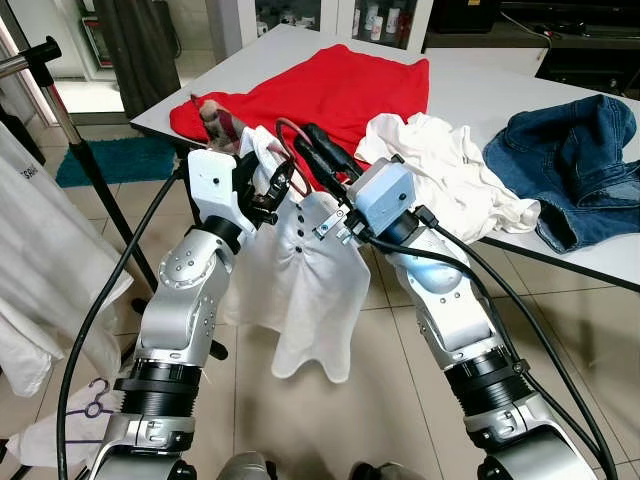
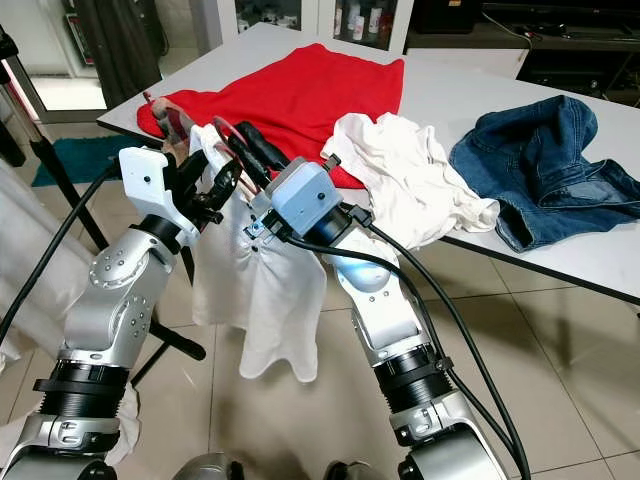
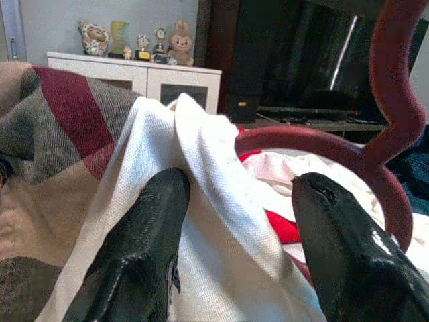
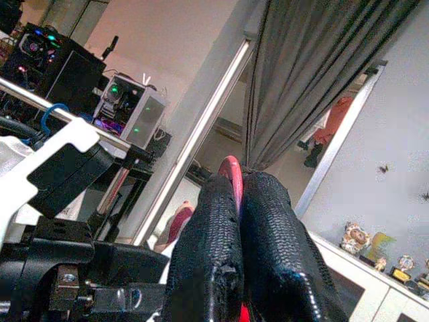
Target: Hang hanger
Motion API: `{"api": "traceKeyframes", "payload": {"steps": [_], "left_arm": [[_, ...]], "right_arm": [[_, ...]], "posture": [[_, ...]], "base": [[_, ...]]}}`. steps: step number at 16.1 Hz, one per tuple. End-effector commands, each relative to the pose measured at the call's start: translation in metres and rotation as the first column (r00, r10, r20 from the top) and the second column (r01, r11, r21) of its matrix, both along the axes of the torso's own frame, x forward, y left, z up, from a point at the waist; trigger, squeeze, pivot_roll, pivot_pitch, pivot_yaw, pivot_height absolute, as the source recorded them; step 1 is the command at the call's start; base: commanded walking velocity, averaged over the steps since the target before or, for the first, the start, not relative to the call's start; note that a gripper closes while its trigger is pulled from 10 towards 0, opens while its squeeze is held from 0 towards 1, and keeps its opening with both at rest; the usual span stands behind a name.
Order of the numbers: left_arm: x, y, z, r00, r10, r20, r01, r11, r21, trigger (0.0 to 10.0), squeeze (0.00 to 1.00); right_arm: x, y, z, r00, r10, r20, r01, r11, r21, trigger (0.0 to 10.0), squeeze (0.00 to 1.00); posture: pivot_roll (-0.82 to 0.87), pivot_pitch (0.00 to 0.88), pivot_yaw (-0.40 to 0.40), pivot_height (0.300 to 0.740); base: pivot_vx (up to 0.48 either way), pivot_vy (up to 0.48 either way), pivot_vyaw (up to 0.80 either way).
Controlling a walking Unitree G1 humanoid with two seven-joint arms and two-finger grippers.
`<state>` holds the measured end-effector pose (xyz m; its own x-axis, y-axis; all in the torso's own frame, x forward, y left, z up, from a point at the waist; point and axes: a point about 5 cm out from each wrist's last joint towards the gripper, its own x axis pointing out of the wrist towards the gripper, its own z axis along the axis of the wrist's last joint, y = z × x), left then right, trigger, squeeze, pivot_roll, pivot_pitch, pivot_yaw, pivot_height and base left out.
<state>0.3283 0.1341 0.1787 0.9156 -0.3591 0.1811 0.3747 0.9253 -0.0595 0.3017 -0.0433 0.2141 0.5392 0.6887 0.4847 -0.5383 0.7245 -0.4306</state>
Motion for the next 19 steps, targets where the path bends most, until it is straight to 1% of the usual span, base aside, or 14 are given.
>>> {"api": "traceKeyframes", "payload": {"steps": [1, 6, 11, 14, 19], "left_arm": [[0.0012, 0.0015, -0.0032, 1.0, 0.008, -0.025, -0.008, 1.0, -0.003, 0.0, 0.0], [-0.0007, 0.0039, -0.0044, 1.0, 0.005, -0.025, -0.005, 1.0, -0.006, 0.0, 0.0], [-0.0033, -0.0011, -0.0029, 0.999, -0.054, -0.004, 0.054, 0.999, -0.009, 0.0, 0.0], [-0.0034, -0.0001, -0.0021, 0.999, -0.052, 0.005, 0.052, 0.999, -0.006, 0.0, 0.0], [-0.0053, 0.0059, 0.0021, 0.998, -0.039, 0.046, 0.039, 0.999, -0.008, 0.0, 0.0]], "right_arm": [[-0.003, -0.0009, 0.0129, 0.999, 0.005, 0.053, -0.006, 0.999, 0.036, 0.0, 0.27], [-0.0022, -0.0023, 0.0133, 0.999, 0.002, 0.051, -0.003, 0.999, 0.036, 0.0, 0.27], [-0.0022, -0.0032, 0.0164, 0.998, 0.001, 0.059, -0.004, 0.999, 0.045, 0.0, 0.27], [-0.0019, -0.0043, 0.014, 0.999, -0.001, 0.05, -0.002, 0.999, 0.042, 0.0, 0.27], [-0.0012, -0.009, 0.0076, 1.0, -0.011, 0.028, 0.01, 1.0, 0.027, 0.0, 0.27]], "posture": [[0.07, 0.0, -0.008, 0.74], [0.07, 0.0, -0.008, 0.74], [0.07, 0.0, -0.007, 0.74], [0.07, 0.0, -0.006, 0.74], [0.07, 0.0, -0.007, 0.74]], "base": [[0.0, 0.0, 0.0], [0.0, 0.0, 0.0], [0.0, 0.0, 0.0], [0.0, 0.0, 0.0], [0.0, 0.0, 0.0]]}}
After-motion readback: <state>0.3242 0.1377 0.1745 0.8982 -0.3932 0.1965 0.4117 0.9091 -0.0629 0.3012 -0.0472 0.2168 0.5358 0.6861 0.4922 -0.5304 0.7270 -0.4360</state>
